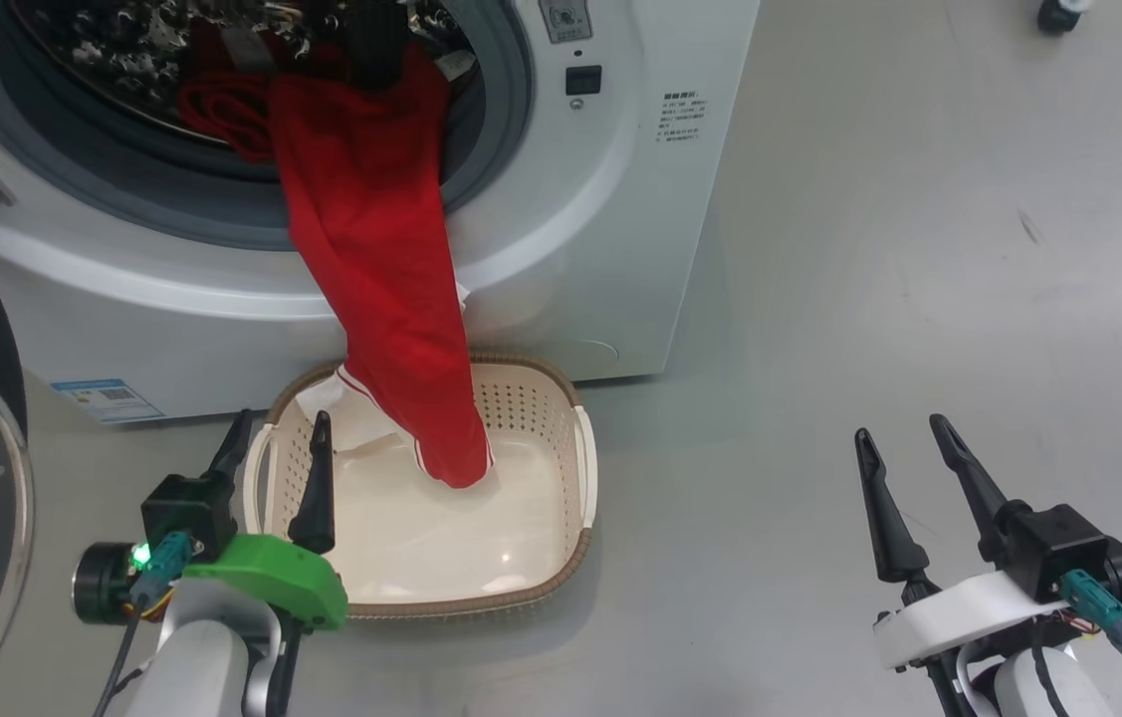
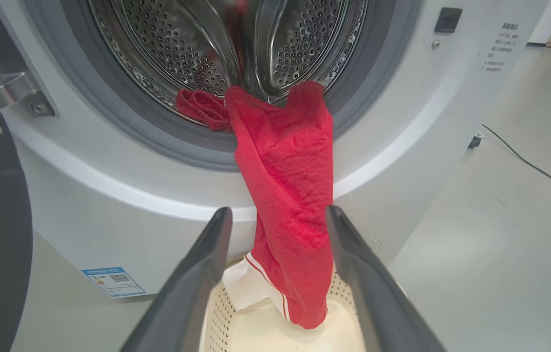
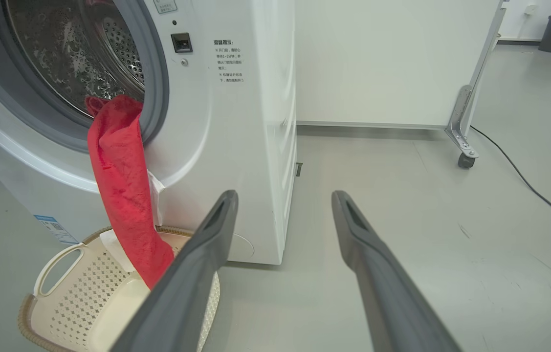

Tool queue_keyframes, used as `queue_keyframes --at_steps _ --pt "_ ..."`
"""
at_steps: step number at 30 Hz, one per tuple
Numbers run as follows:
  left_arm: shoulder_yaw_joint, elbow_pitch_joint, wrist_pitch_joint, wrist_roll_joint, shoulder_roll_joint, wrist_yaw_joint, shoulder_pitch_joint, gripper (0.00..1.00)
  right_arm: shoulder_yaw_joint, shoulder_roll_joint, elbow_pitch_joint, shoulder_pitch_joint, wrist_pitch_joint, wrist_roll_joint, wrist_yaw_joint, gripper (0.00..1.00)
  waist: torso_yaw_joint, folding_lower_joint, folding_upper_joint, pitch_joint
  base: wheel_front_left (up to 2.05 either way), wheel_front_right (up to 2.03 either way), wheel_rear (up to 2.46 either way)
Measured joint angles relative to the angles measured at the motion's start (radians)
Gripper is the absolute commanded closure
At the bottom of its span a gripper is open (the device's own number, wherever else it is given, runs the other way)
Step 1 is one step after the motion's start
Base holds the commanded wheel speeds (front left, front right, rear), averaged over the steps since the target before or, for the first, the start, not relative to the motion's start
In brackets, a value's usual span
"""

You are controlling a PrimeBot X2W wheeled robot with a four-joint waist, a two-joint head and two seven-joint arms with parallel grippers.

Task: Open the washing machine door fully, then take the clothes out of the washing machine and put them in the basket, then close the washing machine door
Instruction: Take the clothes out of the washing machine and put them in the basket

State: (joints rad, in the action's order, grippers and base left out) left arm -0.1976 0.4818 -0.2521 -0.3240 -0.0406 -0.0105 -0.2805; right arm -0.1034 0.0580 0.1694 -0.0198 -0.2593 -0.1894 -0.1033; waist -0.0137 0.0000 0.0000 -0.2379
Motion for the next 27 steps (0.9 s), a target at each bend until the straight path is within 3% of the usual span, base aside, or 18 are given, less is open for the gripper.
queue_keyframes --at_steps 12,27 --pt "-0.009 -0.093 0.0 0.009 0.0 0.037 0.131 0.0 -0.009 -0.001 0.01 0.045 0.0 0.0 0.0 0.0 0.028 0.0 0.0 0.08 0.0 0.0 0.0" --pt "-0.01 -0.181 0.0 0.009 -0.001 0.058 0.208 0.0 -0.014 -0.002 0.009 0.054 0.0 0.0 0.0 0.0 0.029 0.0 0.0 0.097 0.0 0.0 0.0"
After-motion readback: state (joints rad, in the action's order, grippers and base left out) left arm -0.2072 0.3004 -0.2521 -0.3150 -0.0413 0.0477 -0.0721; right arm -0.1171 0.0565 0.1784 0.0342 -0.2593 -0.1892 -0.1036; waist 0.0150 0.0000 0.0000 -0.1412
